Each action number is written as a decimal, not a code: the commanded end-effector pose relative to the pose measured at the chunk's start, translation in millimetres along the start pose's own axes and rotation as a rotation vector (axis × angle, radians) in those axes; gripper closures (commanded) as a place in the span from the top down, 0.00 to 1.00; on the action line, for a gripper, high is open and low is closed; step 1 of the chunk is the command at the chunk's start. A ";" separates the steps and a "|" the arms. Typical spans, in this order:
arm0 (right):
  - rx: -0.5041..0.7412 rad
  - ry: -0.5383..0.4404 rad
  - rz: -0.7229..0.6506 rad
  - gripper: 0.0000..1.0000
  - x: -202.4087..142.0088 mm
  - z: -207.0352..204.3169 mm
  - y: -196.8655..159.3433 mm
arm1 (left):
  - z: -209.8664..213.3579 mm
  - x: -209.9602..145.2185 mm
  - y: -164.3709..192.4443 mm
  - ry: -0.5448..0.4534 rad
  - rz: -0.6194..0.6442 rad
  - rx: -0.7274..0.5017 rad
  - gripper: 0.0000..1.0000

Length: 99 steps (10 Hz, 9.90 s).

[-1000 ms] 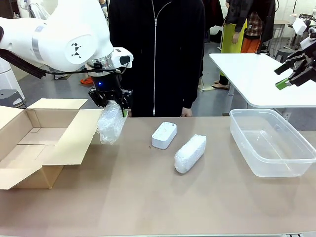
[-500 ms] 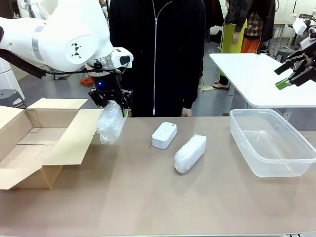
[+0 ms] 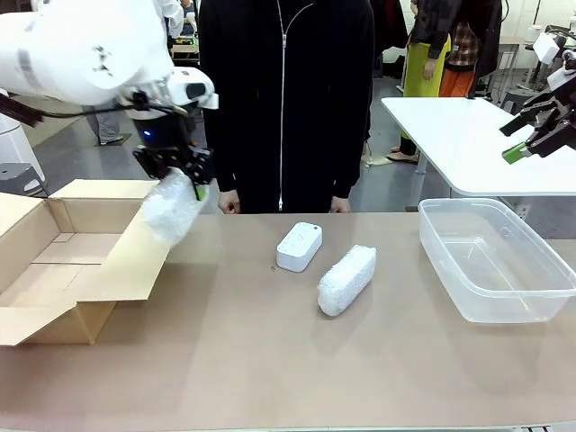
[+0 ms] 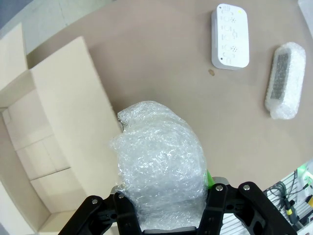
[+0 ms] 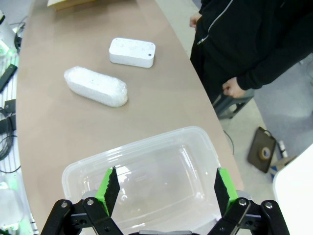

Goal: Separate and place wrapped and unwrapped clocks.
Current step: If the picked Digital clock is wrapped, place it in the Package Box ; if not, place it in the Organizing box, then pick up the Digital clock indicated by the person.

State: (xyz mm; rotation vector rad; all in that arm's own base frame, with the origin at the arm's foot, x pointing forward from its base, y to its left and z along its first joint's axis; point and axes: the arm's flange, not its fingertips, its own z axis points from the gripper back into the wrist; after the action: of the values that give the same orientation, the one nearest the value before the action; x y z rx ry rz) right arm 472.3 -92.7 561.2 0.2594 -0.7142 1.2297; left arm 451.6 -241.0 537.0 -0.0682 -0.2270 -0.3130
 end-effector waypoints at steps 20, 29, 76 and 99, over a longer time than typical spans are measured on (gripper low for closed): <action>0.005 -0.015 0.001 1.00 -0.2 -1.0 0.2 | -49.0 -53.3 239.0 -0.122 -0.008 0.056 0.52; 0.005 -0.015 0.001 1.00 -0.2 -1.0 0.2 | -93.7 -43.1 248.1 -0.117 -0.004 0.080 0.52; 0.005 -0.015 0.001 1.00 -0.2 -1.0 0.2 | 33.1 -81.4 232.8 -0.099 -0.471 0.154 1.00; 0.005 -0.015 0.001 1.00 -0.2 -1.0 0.2 | 13.5 -92.5 273.2 -0.222 -0.951 -0.123 1.00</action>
State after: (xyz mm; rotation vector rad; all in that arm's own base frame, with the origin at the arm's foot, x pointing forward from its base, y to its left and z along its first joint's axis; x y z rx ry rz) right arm 472.3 -92.7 561.2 0.2588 -0.7135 1.2296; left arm 446.4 46.3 516.8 -0.1046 -0.4154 -1.2426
